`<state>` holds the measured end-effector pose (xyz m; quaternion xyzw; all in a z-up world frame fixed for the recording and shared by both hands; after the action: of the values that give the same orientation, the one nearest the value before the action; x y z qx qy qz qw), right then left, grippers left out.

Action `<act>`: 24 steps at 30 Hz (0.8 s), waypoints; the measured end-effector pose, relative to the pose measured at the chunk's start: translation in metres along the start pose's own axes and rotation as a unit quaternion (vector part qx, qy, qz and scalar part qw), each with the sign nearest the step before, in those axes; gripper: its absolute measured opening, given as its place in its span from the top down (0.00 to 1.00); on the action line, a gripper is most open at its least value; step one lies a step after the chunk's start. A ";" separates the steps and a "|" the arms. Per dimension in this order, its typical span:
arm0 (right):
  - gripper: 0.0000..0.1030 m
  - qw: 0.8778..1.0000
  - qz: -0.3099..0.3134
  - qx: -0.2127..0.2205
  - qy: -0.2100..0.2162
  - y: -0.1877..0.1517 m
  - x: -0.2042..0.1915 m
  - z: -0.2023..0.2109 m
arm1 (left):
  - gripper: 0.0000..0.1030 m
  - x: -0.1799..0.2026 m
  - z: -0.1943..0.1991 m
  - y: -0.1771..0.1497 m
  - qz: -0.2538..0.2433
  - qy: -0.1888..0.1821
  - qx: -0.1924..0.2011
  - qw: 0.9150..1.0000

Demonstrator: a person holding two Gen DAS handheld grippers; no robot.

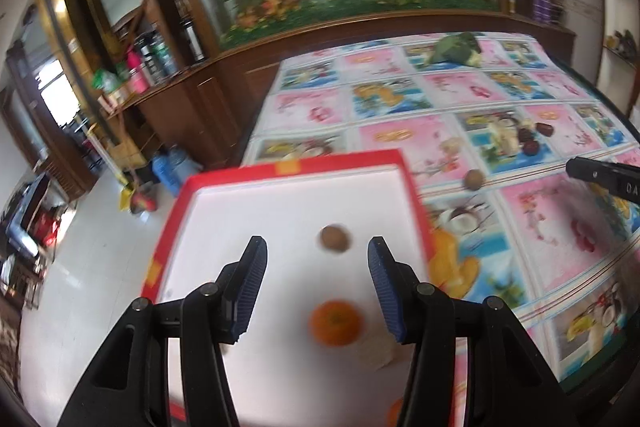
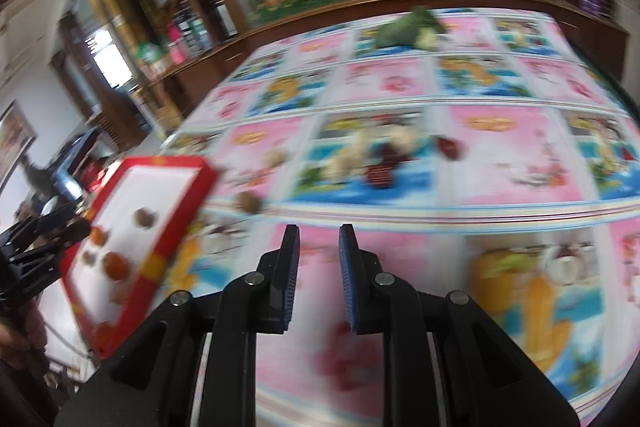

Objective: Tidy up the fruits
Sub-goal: 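Move both open tools back to the fruit pile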

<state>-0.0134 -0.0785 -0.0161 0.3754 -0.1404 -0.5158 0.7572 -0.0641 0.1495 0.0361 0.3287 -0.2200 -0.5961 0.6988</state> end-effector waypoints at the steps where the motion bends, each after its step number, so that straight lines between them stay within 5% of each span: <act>1: 0.79 1.000 -0.007 -0.002 -0.013 0.001 0.016 0.002 | 0.49 0.008 -0.003 0.002 -0.007 -0.005 -0.001 1.000; 7: 0.79 0.999 -0.028 -0.031 -0.021 0.011 0.061 -0.009 | 0.49 0.063 -0.018 0.010 -0.040 -0.057 -0.022 0.997; 14: 0.79 0.998 0.005 -0.055 0.017 0.025 0.029 -0.042 | 0.49 0.087 -0.037 0.020 -0.046 -0.068 -0.047 0.996; 19: 0.78 0.997 0.031 -0.076 -0.005 0.027 0.022 -0.065 | 0.49 0.092 -0.044 0.023 -0.048 -0.070 -0.058 0.995; 21: 0.75 0.996 0.036 -0.082 -0.004 0.025 0.021 -0.070 | 0.49 0.093 -0.047 0.025 -0.051 -0.068 -0.058 0.995; 24: 0.54 0.996 0.039 -0.076 -0.003 0.027 0.018 -0.075 | 0.49 0.095 -0.052 0.028 -0.047 -0.068 -0.058 0.995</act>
<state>0.0578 -0.0576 -0.0508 0.3091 -0.1174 -0.4961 0.8029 0.0096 0.0693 0.0130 0.2562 -0.2162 -0.6610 0.6714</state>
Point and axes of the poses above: each gripper's, at about its wrist camera, not at the fingertips, and z roughly against the way its jaws point, x to its right, y to its top, the point moved 7 cm from there along -z, roughly the way its jaws point, and after that the axes turned 13 degrees about z, right-handed, at the moved point
